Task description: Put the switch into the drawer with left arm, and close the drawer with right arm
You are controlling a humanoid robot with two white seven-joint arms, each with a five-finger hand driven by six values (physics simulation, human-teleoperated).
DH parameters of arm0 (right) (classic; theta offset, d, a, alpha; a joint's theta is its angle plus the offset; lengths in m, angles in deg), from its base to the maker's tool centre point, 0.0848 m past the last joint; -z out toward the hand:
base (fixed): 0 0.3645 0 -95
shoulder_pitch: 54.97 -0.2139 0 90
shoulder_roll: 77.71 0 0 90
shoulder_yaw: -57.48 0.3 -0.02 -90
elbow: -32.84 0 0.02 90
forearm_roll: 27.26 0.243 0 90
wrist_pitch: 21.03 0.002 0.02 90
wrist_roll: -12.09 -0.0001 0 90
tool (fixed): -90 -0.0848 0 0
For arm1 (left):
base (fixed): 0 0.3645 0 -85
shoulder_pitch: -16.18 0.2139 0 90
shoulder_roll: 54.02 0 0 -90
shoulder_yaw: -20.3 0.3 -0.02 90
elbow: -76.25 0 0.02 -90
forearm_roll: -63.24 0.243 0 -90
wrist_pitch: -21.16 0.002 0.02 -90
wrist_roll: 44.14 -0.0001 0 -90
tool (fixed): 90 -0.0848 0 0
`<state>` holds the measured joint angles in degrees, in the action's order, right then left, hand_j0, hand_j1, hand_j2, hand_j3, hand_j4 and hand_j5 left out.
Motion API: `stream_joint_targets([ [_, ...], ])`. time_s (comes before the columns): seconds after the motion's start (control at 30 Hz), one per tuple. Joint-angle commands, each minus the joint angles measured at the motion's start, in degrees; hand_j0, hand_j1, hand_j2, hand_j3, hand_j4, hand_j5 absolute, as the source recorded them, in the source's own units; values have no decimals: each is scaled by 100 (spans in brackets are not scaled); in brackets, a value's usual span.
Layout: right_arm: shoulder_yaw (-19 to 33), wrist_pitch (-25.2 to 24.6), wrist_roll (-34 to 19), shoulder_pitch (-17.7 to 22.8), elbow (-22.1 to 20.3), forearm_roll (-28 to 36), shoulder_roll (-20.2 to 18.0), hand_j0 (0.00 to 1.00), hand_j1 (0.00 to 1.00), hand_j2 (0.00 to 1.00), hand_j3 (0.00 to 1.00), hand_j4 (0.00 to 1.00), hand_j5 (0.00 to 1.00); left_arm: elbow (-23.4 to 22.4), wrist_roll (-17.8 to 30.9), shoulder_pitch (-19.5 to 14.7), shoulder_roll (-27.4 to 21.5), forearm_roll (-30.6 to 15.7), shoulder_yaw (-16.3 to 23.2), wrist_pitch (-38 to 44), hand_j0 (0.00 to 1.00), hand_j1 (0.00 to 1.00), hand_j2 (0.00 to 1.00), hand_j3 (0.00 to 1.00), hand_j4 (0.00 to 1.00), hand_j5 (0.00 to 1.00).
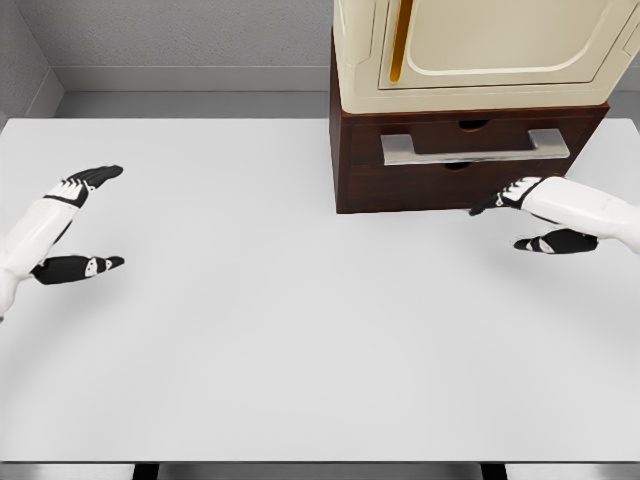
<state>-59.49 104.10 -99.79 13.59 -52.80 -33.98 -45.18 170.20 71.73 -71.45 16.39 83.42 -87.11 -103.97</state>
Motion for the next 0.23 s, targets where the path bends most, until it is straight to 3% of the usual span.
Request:
stream_joint_targets([
  [0.0, 34, -14, 8, 9, -13, 75, -519, 78, 78, 78, 78, 78, 78, 185, -3, 9, 34, -49, -8, 13, 100, 100, 100, 100, 100, 100],
  [0.2, 43, -14, 0, 176, -5, 13, -880, 77, 77, 77, 77, 77, 77, 273, -3, 79, 34, -49, -16, 13, 100, 100, 100, 100, 100, 100],
])
